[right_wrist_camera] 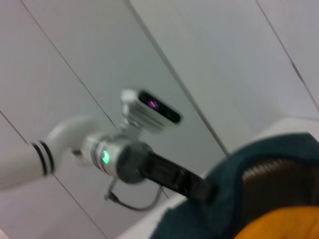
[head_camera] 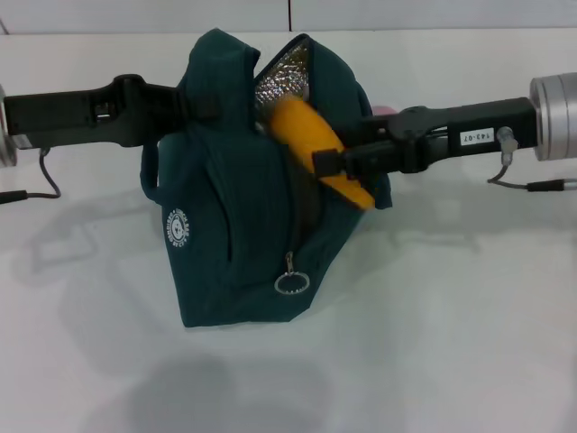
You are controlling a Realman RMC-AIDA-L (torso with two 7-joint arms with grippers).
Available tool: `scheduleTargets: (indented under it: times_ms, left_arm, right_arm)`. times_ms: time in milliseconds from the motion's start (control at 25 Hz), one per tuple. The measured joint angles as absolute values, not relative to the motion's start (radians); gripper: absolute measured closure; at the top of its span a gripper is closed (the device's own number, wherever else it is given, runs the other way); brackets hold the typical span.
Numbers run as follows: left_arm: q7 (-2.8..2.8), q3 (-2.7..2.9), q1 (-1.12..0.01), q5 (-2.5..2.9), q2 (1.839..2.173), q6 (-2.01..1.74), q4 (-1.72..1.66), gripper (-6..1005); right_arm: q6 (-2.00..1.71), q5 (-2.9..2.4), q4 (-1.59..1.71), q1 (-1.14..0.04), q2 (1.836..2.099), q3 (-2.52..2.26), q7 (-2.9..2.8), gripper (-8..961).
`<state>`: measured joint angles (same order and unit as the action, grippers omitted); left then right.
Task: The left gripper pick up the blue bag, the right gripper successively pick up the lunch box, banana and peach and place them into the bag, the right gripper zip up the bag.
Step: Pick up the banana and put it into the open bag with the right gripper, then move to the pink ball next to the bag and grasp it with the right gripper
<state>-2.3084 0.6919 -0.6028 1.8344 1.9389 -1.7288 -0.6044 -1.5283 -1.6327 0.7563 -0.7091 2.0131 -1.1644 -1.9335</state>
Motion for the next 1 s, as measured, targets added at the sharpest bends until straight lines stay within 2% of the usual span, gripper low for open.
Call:
scheduleTargets:
  times_ms: [480,680,840,1000]
  left_arm:
    - [-2.311,0.692,-0.604,1.832,1.939,-1.729,-0.604,966]
    - [-2.312,0.689,-0.604,1.832,1.939,-1.729,-0.604,965]
    - [-2.312,0.688,-0.604,1.832,1.937,-1.729,-0.604,966]
    - [-2.318,0.688,-0.605,1.831,1.936,-1.729,-0.605,966]
  right_arm:
    - [-1.577,-1.786,1.009,-0.748,2.003,-1.163,-2.119,83]
    - [-1.607,-1.784,1.073,-0.745,1.978,-1.138,-2.151,83]
    - [-1.625,-1.787,1.090,-0.730,1.975,-1.082,-2.149,84]
    - [-1.573,-1.853,1.120,-0.656,1.958,-0.972,-2.140,84]
